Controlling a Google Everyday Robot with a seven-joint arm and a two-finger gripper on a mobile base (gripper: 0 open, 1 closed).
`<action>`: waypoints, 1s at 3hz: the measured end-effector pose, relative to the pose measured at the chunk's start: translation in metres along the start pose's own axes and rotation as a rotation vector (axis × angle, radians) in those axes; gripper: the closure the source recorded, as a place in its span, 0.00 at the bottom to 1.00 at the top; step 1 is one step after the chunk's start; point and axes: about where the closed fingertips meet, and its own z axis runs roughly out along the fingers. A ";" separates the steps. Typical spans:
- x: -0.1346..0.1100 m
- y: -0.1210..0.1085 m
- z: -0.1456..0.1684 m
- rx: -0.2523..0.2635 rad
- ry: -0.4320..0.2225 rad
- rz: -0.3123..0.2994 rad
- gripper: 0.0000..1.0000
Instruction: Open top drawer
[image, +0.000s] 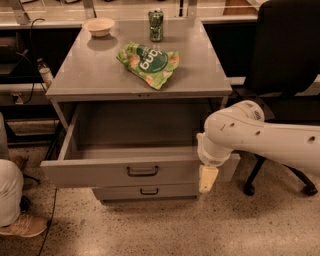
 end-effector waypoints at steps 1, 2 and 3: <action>-0.007 0.005 -0.003 -0.029 0.024 -0.036 0.00; -0.008 0.018 -0.005 -0.069 0.035 -0.052 0.00; -0.002 0.030 -0.004 -0.107 0.014 -0.039 0.19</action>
Offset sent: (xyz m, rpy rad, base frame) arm -0.0388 0.0084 -0.0035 -0.0585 0.1243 0.0669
